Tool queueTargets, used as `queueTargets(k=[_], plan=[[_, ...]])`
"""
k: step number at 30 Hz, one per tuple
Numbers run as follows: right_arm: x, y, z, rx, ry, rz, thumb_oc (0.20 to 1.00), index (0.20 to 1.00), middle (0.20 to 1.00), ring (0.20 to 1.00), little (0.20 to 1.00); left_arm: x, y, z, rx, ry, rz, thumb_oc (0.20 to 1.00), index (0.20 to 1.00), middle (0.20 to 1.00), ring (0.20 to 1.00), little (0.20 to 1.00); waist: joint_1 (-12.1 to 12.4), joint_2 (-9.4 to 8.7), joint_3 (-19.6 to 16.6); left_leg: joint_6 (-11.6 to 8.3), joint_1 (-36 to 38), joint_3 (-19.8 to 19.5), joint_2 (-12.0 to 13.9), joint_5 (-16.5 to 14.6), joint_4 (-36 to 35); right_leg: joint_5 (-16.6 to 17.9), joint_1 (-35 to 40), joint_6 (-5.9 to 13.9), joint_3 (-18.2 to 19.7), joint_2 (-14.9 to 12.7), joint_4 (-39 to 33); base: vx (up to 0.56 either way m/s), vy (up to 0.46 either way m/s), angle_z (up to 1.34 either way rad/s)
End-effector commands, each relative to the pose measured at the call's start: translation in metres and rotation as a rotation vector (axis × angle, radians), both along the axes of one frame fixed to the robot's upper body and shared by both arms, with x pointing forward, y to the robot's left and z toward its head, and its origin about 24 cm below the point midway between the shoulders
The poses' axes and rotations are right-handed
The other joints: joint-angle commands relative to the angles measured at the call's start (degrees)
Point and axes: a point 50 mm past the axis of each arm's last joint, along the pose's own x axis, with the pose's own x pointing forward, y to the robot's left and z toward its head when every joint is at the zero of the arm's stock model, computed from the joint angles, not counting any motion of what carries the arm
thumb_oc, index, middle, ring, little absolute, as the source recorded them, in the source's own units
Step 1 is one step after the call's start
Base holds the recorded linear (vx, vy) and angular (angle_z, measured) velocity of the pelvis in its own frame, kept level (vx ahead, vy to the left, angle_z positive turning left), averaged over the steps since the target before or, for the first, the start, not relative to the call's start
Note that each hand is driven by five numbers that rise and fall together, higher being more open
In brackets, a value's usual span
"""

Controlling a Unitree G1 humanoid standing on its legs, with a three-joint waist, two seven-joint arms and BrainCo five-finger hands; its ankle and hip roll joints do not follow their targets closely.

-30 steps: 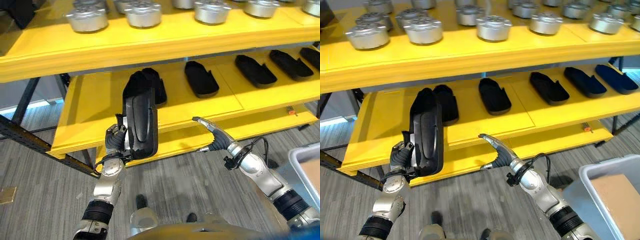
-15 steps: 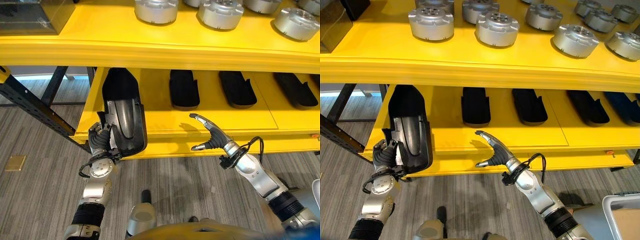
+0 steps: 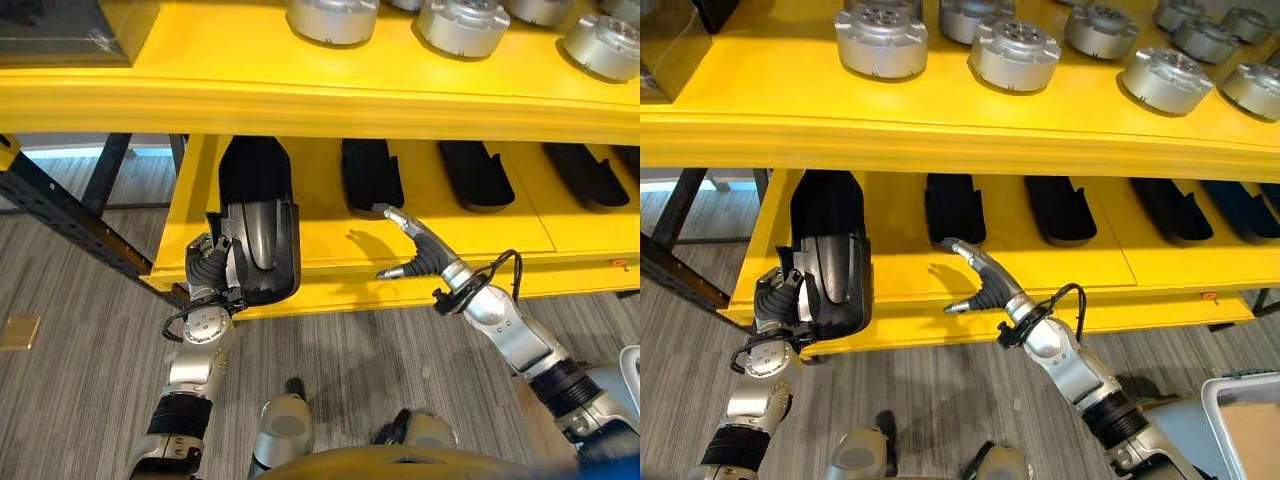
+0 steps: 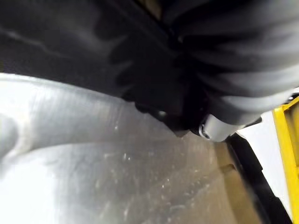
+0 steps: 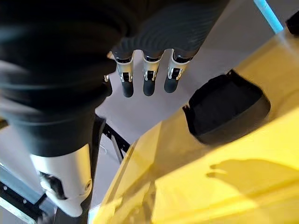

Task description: Move parts from the plastic box to the shelf.

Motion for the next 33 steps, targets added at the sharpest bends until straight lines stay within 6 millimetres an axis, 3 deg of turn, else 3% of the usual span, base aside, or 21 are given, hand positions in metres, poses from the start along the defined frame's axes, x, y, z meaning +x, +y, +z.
queueTargets(k=[1,2,6,16,33], plan=[[0.0,0.004,0.031,0.132,-0.134,0.039,1.0,1.0,1.0,1.0,1.0,0.006,0.001,0.037,0.1,-0.179,-0.013,0.2,0.2,0.2,0.2,0.2,-0.8,0.31,-1.8,-0.75,2.5,-0.5,2.5,-2.4,-0.2,11.4,3.4,0.39,1.8,2.1,-6.8,0.09,-0.306,0.66],[-0.001,0.001,0.044,0.159,-0.163,0.034,1.0,1.0,1.0,1.0,1.0,0.008,-0.002,0.032,0.071,-0.167,0.006,0.2,0.2,0.2,0.2,0.2,-1.2,0.83,-2.0,-2.12,1.7,-1.5,3.3,-1.5,0.6,9.5,5.5,0.36,1.8,3.5,-9.8,0.13,-0.222,0.77],[-0.003,0.002,0.058,0.175,-0.234,0.034,1.0,1.0,1.0,1.0,1.0,0.009,-0.001,0.032,0.027,-0.168,0.033,0.2,0.2,0.2,0.2,0.2,-1.3,1.53,-1.9,-2.97,1.1,-1.1,4.2,-0.7,0.9,8.5,6.1,0.41,1.4,3.4,-9.8,0.03,-0.061,0.35],[-0.016,-0.002,0.076,0.23,-0.32,0.017,1.0,1.0,1.0,1.0,1.0,-0.003,0.005,0.024,0.023,-0.136,0.057,0.2,0.2,0.2,0.2,0.2,-1.5,2.95,-2.1,-2.59,1.7,-0.5,4.7,-0.1,0.3,4.8,7.6,-0.45,0.6,4.3,-8.9,0.04,0.024,-0.14],[-0.011,-0.015,0.105,0.231,-0.47,-0.045,1.0,1.0,1.0,1.0,1.0,0.005,0.023,0.022,0.203,-0.075,0.126,0.2,0.2,0.2,0.2,0.2,-2.7,3.98,0.0,-2.14,-2.2,0.1,4.4,-1.4,5.7,2.8,4.8,-1.23,2.5,4.5,-5.6,-0.02,0.041,0.01]])
